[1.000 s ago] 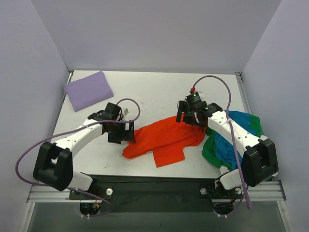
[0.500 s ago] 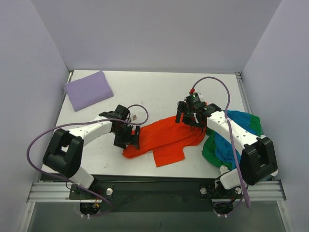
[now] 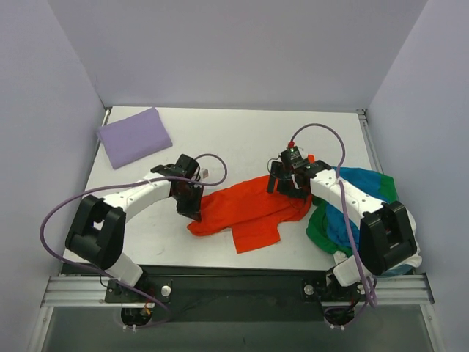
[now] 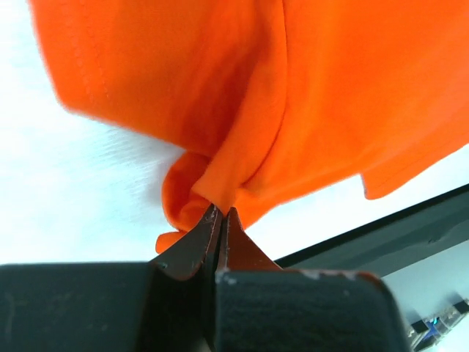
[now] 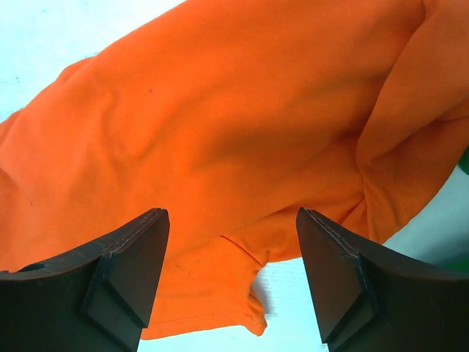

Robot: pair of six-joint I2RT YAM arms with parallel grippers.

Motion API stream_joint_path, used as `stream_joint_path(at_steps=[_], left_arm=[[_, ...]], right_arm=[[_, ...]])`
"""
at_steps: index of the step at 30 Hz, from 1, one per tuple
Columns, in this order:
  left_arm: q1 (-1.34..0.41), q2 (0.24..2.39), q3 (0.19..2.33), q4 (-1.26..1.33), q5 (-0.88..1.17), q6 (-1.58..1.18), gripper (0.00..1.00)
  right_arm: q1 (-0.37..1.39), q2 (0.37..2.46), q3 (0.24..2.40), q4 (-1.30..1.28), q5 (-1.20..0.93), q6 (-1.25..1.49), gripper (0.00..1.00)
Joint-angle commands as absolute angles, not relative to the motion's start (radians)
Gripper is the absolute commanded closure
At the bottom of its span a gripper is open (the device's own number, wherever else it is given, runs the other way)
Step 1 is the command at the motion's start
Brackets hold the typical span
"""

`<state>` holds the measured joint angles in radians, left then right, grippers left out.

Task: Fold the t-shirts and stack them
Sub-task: Flatten out the tshirt

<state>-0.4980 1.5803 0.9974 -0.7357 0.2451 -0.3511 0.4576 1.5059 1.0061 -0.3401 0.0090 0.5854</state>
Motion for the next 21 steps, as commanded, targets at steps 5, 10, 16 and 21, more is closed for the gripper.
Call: stream_joint_path(at_steps=[5, 10, 16, 21], left_arm=[[-0.401, 1.387, 1.281, -0.923, 0.169, -0.328, 1.0], [-0.299, 1.359, 1.405, -0.954, 0.259, -0.295, 1.0], [-0.293, 1.543, 1.641, -0.94, 0.206, -0.219, 1.0], [-0.281, 1.774, 1.932, -0.93, 0.057, -0.222, 1.0]], right_arm=[[0.454, 1.5, 0.98, -0.367, 0.04, 0.61, 0.29], [0.456, 1.516, 0.963, -0.383, 0.048, 0.612, 0.3], [0.457, 1.539, 0.986, -0.408, 0.026, 0.611, 0.31], [0.472, 1.525, 1.011, -0.426, 0.018, 0.612, 0.31]])
